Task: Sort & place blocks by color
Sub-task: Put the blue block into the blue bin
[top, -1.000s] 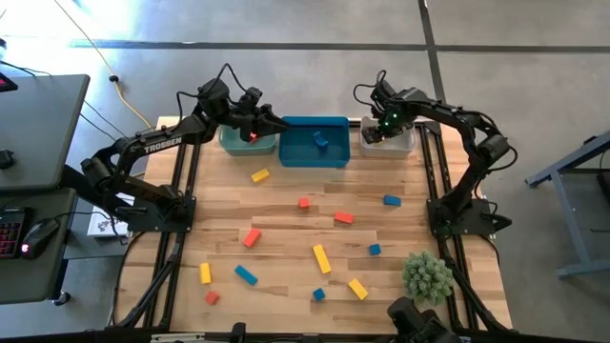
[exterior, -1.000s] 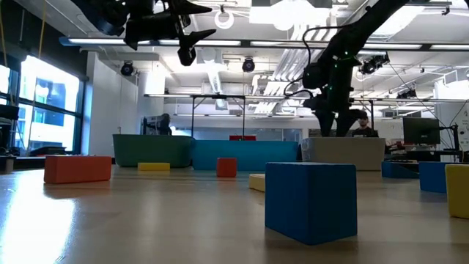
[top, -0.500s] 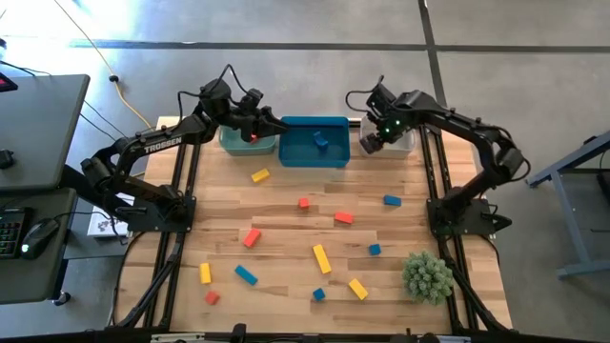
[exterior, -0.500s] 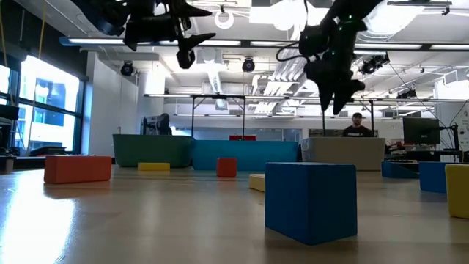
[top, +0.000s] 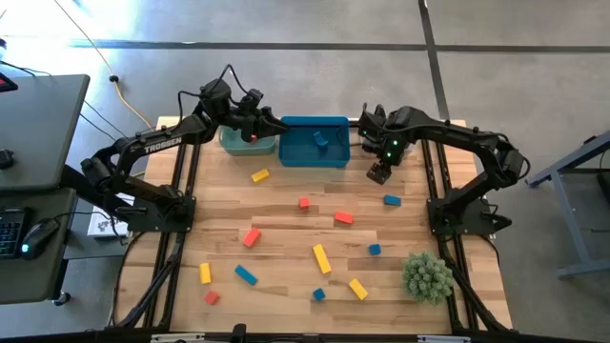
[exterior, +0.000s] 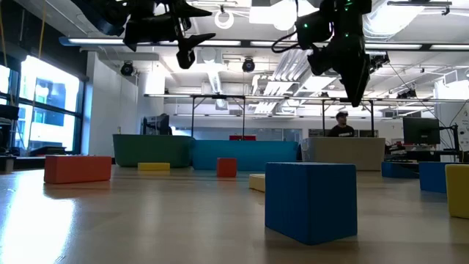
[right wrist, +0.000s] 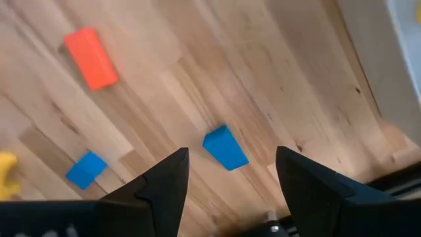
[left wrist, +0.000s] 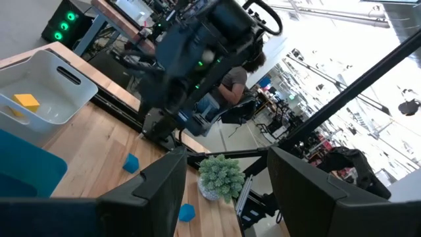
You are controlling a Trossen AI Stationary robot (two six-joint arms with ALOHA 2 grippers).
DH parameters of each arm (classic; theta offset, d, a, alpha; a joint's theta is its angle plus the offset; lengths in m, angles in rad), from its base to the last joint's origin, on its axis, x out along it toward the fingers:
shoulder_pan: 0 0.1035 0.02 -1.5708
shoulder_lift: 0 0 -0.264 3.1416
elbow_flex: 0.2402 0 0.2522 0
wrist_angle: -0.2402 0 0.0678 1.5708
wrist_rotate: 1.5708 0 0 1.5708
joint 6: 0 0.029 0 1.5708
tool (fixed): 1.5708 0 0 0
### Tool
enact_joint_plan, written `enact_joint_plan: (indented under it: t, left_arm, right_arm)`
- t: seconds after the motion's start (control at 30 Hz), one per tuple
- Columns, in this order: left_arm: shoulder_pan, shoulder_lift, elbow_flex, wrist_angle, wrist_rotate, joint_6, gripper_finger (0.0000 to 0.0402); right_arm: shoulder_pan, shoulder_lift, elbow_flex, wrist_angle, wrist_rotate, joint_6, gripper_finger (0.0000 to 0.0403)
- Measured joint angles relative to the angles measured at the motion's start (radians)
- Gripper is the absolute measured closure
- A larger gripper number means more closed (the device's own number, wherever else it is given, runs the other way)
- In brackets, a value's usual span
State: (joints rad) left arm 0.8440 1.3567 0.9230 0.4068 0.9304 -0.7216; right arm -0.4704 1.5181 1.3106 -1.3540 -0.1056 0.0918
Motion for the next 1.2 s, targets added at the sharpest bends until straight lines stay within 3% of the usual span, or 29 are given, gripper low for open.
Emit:
enact_joint_plan:
  t: [0.17, 0.5, 1.2]
  left_arm:
    - [0.000, 0.000, 0.000, 0.000, 0.000, 0.000, 0.0200]
    - [0.000, 0.000, 0.000, 0.000, 0.012, 0.000, 0.0200]
    - [0.000, 0.000, 0.000, 0.000, 0.013, 0.019, 0.0200]
  right_arm:
    - [0.079, 0.005, 0.000, -0.001, 0.062, -0.029, 0.0187]
    - [0.173, 0.119, -0.001, -0.051, 0.085, -0.075, 0.0187]
    - [0.179, 0.426, -0.001, -0.115, 0.122, -0.070, 0.0187]
